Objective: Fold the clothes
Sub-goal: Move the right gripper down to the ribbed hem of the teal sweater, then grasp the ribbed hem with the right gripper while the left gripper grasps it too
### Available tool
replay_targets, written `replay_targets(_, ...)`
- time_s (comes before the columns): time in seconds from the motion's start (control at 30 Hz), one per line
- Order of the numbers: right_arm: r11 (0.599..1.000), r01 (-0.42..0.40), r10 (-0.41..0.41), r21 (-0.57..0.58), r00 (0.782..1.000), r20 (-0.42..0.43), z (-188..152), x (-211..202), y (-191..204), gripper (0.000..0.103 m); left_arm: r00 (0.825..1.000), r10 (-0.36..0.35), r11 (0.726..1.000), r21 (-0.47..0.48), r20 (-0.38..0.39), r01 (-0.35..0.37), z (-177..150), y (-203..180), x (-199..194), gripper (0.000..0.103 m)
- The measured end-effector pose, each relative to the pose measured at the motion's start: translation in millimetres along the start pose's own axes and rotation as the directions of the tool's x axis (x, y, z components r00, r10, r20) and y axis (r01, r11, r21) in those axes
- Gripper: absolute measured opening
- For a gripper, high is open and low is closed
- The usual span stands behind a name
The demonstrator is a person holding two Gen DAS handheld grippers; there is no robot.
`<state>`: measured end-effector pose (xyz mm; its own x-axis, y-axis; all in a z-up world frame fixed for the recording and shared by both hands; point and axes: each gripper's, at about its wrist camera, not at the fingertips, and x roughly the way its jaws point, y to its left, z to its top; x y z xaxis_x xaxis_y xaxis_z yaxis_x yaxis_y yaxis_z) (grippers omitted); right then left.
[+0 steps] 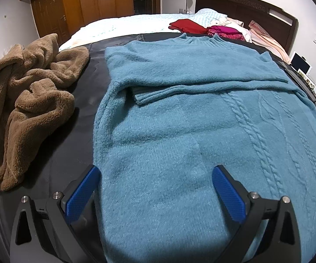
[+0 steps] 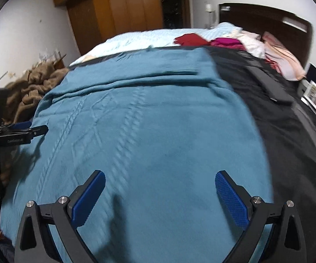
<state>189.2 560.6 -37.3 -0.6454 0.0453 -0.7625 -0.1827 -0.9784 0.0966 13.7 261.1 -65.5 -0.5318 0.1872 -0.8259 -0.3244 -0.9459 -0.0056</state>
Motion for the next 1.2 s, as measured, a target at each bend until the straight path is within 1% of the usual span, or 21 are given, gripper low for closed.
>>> replay_targets(0.1,0.998,0.034,-0.035,0.050,0.999,0.023,-16.3,-22.3,-26.5,0.102,1.000,-0.015,1.000,-0.020,-0.015,0.015,-4.9,4.0,-3.1,0.103)
replay_targets(0.23,0.991,0.059,-0.061,0.120,0.998,0.013,-40.5,-35.6,-58.1,0.102,0.999,-0.035,0.998,-0.045,-0.034,0.033,-11.9,9.3,-7.5,0.103)
replay_targets(0.3,0.990,0.050,-0.052,0.128,0.999,0.015,-50.1,-39.0,-64.6,0.101,0.999,-0.035,0.999,-0.038,-0.042,0.033,-18.3,10.8,-11.8,0.103)
replay_targets(0.33,0.990,0.045,-0.048,0.131,0.999,0.018,-54.6,-40.7,-67.5,0.099,0.998,-0.035,0.999,-0.034,-0.045,0.034,-22.4,11.8,-14.4,0.103)
replay_targets(0.43,0.992,-0.016,0.012,0.129,1.000,0.025,-61.2,-46.4,-67.8,0.098,0.997,-0.049,0.999,-0.025,-0.055,0.048,-34.7,14.8,-23.3,0.103)
replay_targets(0.5,0.993,-0.032,0.029,0.112,0.999,0.029,-64.3,-48.4,-64.3,0.096,0.996,-0.063,0.998,-0.020,-0.061,0.061,-43.1,17.0,-29.9,0.103)
replay_targets(0.6,0.997,-0.040,0.039,0.060,0.999,0.027,-69.2,-51.8,-54.9,0.085,0.995,-0.075,0.997,-0.016,-0.065,0.074,-53.1,20.3,-38.2,0.103)
replay_targets(0.67,0.999,-0.045,0.045,0.020,0.999,0.022,-73.0,-54.1,-47.8,0.071,0.995,-0.079,0.997,-0.015,-0.067,0.078,-59.6,23.3,-43.1,0.103)
replay_targets(0.73,0.999,-0.047,0.048,-0.017,0.999,0.017,-77.6,-56.6,-40.9,0.063,0.994,-0.085,0.996,-0.016,-0.065,0.084,-64.9,26.6,-47.1,0.103)
replay_targets(0.83,0.992,-0.118,0.119,-0.051,0.993,0.008,-81.1,-58.7,-33.9,0.051,0.993,-0.096,0.995,-0.013,-0.064,0.095,-69.5,27.2,-50.8,0.103)
replay_targets(0.9,0.985,-0.155,0.155,-0.077,0.988,0.004,-82.1,-57.8,-27.3,0.051,0.993,-0.101,0.995,-0.016,-0.063,0.100,-71.7,27.7,-52.7,0.103)
replay_targets(0.97,0.982,-0.157,0.157,-0.101,0.988,-0.001,-81.4,-55.9,-20.8,0.051,0.992,-0.113,0.994,-0.020,-0.064,0.112,-72.3,27.9,-53.6,0.103)
replay_targets(1.03,0.980,-0.154,0.155,-0.124,0.988,-0.008,-80.4,-54.1,-15.1,0.050,0.988,-0.140,0.990,-0.024,-0.070,0.139,-73.0,29.1,-55.6,0.103)
replay_targets(1.1,0.979,-0.138,0.138,-0.153,0.990,-0.013,-79.5,-52.6,-8.6,0.045,0.982,-0.168,0.986,-0.026,-0.083,0.167,-77.4,31.0,-60.3,0.103)
replay_targets(1.13,0.978,-0.132,0.132,-0.160,0.991,-0.014,-78.9,-52.0,-6.7,0.041,0.979,-0.182,0.983,-0.026,-0.092,0.180,-80.0,32.2,-62.9,0.103)
replay_targets(1.2,0.978,-0.127,0.127,-0.166,0.992,-0.013,-77.7,-51.3,-4.8,0.037,0.971,-0.212,0.977,-0.028,-0.111,0.211,-85.0,35.3,-68.3,0.103)
